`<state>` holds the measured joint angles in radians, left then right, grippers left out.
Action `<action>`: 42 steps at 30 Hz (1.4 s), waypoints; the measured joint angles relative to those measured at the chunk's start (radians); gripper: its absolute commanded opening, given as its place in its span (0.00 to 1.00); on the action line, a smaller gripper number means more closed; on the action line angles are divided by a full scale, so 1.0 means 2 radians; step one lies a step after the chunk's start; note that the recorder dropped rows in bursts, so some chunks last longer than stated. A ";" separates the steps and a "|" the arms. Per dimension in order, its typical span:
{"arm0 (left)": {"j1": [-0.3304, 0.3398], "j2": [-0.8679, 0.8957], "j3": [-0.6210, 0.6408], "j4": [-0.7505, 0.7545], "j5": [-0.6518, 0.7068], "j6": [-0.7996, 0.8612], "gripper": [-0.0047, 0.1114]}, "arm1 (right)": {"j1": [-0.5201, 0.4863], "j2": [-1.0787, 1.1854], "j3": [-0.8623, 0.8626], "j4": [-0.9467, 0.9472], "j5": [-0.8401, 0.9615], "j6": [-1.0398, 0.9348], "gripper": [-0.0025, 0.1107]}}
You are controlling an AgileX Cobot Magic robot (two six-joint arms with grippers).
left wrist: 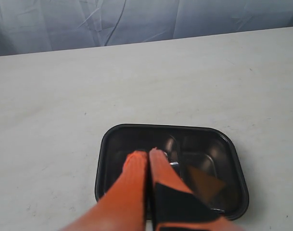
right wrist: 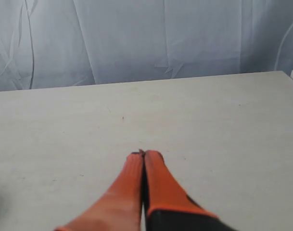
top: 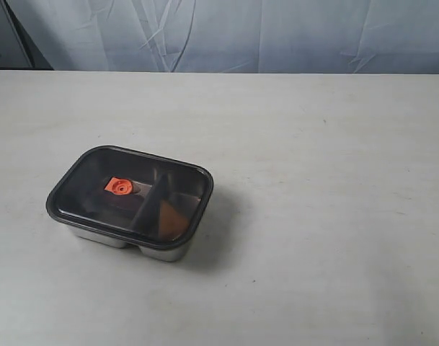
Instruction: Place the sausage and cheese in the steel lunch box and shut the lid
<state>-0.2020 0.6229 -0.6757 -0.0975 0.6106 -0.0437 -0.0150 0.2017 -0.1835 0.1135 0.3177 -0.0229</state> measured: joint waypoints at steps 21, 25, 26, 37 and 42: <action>0.000 0.000 0.000 0.000 0.001 0.000 0.04 | 0.000 -0.096 0.090 0.000 0.000 0.000 0.01; 0.000 0.000 0.000 0.000 0.001 0.000 0.04 | 0.000 -0.096 0.090 0.005 0.000 0.000 0.01; 0.000 0.000 0.000 0.000 0.001 0.000 0.04 | 0.000 -0.096 0.090 0.006 0.000 0.000 0.01; 0.000 0.000 0.000 0.000 0.001 0.000 0.04 | 0.000 -0.096 0.090 0.009 0.000 0.000 0.01; 0.000 0.000 0.000 0.000 0.001 0.000 0.04 | 0.000 -0.096 0.090 0.009 0.000 0.000 0.01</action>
<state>-0.2020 0.6229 -0.6757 -0.0975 0.6121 -0.0437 -0.0150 0.0098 -0.0040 0.1322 0.3177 -0.0229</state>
